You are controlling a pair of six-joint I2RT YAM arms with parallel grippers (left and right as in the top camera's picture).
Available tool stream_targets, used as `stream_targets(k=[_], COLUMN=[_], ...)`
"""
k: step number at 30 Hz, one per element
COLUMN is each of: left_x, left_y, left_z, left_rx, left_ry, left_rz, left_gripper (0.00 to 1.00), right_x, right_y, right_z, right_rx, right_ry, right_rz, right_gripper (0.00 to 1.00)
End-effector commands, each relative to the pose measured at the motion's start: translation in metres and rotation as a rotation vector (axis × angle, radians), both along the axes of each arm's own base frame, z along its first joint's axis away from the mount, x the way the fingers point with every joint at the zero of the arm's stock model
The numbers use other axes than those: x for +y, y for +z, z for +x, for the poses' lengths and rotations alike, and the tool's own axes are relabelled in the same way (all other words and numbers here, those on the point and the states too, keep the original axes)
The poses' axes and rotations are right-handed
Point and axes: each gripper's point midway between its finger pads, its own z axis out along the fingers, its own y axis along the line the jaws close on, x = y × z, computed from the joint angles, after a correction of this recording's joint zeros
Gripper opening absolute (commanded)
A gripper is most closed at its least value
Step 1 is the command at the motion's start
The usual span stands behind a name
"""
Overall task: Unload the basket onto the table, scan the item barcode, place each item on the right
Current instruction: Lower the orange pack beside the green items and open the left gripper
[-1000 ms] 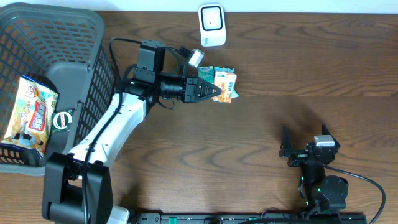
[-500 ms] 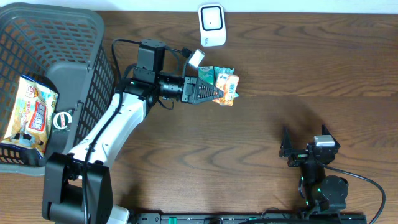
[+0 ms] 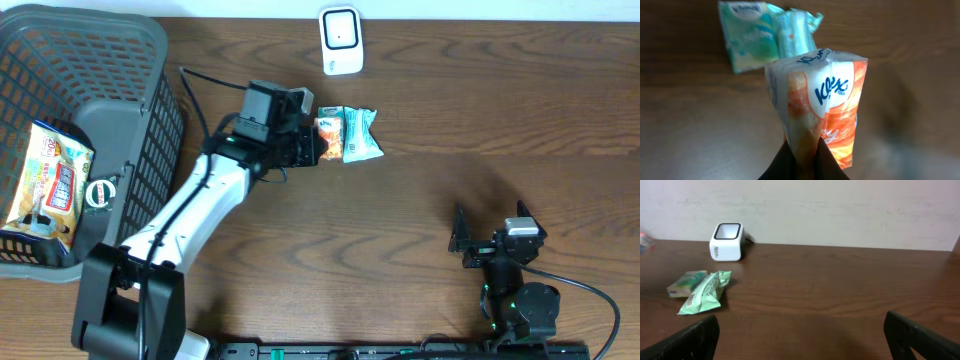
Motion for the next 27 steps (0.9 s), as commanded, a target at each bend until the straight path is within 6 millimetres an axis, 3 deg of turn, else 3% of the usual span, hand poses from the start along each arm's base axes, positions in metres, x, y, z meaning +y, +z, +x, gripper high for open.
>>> stream_targets(k=[1,6,10,13,15,16,21,26,27], left_x=[0.012,-0.002,-0.001,-0.002,-0.004,-0.004,0.003,0.021,0.031], left_y=[-0.030,-0.068,-0.085,-0.084,-0.078,-0.074,-0.026,0.046,0.075], left_z=[0.011,0.006,0.004,0.005,0.008,0.011,0.027,0.038,0.037], left_rx=[-0.041,0.010,0.045,0.039,0.022,0.013,-0.069,-0.214,-0.273], left_ry=[0.088,0.054,0.050,0.049,0.050,0.053,0.092,0.155,0.180], left_rz=[0.184,0.232,0.250,0.243,0.234,0.229,0.184,0.111,0.084], left_gripper=[0.08,0.09,0.41,0.47,0.57,0.62,0.63,0.63,0.63], right_x=[0.001,0.001,0.001,0.001,0.001,0.001,0.001,0.001,0.001], right_y=[-0.001,-0.001,-0.001,-0.001,-0.001,-0.001,-0.001,-0.001,-0.001], right_z=[0.000,0.000,0.000,0.000,0.000,0.000,0.000,0.000,0.000], right_rx=[0.001,0.001,0.001,0.001,0.001,0.001,0.001,0.001,0.001], right_ry=[0.004,0.004,0.004,0.004,0.004,0.004,0.004,0.004,0.004], right_rz=[0.007,0.007,0.007,0.007,0.007,0.007,0.007,0.007,0.007], right_gripper=[0.99,0.99,0.99,0.99,0.99,0.99,0.99,0.99,0.99])
